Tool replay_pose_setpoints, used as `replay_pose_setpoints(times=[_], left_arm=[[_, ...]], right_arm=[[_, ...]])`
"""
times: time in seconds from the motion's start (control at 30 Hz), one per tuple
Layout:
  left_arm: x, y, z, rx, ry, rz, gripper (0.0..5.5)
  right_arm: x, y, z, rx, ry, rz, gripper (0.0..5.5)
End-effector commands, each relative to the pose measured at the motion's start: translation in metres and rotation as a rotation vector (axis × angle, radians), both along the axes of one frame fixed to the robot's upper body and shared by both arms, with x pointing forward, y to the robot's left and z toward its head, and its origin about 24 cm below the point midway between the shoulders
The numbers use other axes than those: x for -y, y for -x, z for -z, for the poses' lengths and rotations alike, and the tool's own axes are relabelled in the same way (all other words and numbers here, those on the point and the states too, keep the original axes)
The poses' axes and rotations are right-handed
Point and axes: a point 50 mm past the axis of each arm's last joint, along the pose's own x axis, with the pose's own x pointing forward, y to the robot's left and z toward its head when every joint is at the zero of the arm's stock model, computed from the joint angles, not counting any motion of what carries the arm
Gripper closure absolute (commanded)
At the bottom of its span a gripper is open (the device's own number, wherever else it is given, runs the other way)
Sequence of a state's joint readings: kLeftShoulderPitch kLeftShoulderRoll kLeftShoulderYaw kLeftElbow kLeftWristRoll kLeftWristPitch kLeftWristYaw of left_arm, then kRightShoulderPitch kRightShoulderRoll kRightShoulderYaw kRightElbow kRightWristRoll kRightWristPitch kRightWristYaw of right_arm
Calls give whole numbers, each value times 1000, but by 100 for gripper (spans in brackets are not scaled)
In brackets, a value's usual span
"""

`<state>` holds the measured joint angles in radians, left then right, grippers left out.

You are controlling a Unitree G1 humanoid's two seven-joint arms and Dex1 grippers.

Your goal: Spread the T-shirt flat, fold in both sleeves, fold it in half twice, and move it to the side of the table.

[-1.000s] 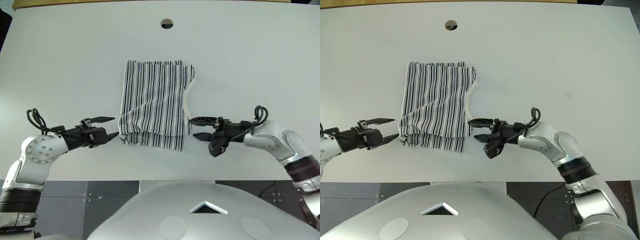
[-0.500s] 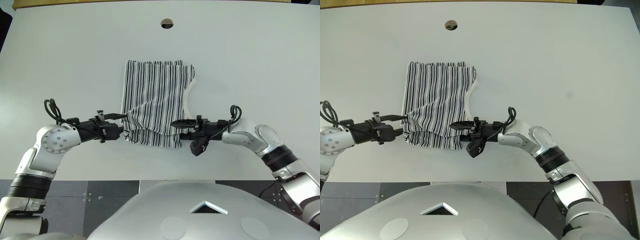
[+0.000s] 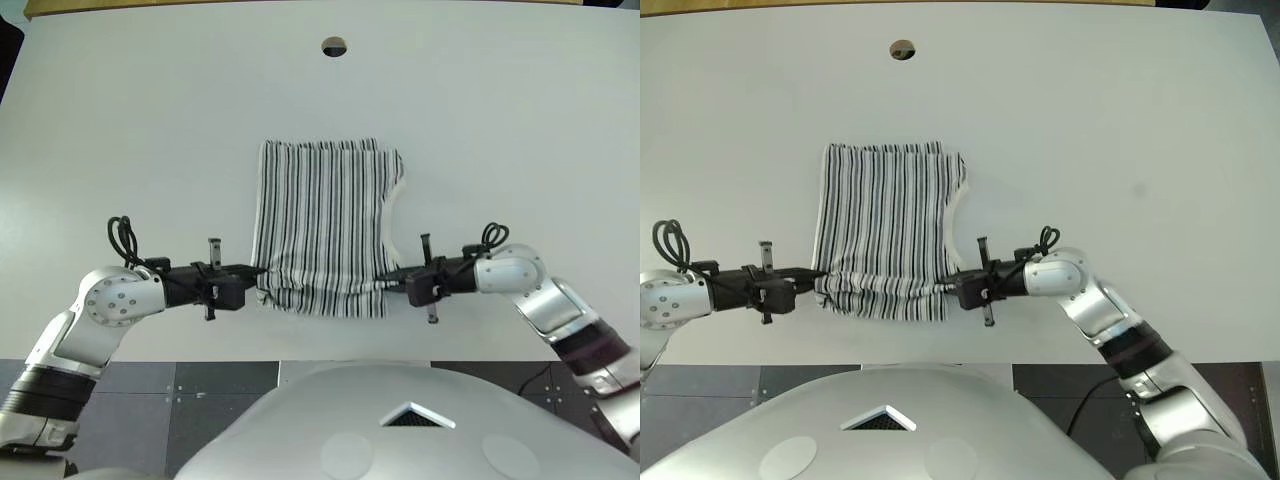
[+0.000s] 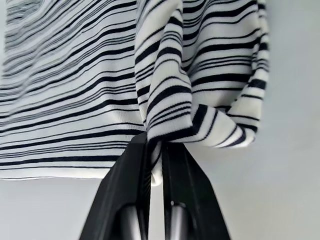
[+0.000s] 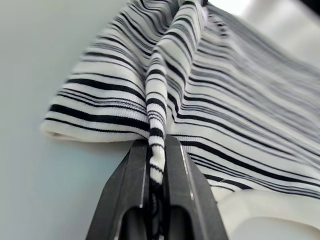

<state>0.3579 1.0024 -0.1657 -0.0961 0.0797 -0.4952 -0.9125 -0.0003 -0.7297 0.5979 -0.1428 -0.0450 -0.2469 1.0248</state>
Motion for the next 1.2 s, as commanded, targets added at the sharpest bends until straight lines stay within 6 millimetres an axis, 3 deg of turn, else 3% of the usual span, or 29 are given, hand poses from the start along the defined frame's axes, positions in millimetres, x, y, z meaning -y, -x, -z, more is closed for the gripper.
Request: replay_pose_setpoints(times=[0.03, 0.13, 0.33, 0.57, 0.87, 1.0, 1.17, 1.2], left_arm=[[9, 15, -8, -146, 60, 32, 536], [17, 11, -23, -195, 164, -13, 536], [16, -36, -40, -108, 274, -279, 536], [29, -66, -31, -113, 273, -412, 536], [50, -103, -20, -199, 353, -575, 536], [46, -122, -18, -262, 429, -698, 536], [34, -135, 0, -405, 458, -873, 536], [33, -136, 3, -423, 458, -898, 536]], right_arm=[[15, 19, -5, -215, 87, -32, 540], [13, 15, -18, -278, 41, 2, 540], [10, -16, -40, -302, -85, 190, 540], [9, -45, -48, -389, -166, 381, 540], [9, -83, -35, -632, -178, 697, 540], [11, -96, -30, -709, -198, 783, 540], [8, -107, -25, -795, -240, 846, 540], [8, -108, -22, -803, -236, 859, 504]])
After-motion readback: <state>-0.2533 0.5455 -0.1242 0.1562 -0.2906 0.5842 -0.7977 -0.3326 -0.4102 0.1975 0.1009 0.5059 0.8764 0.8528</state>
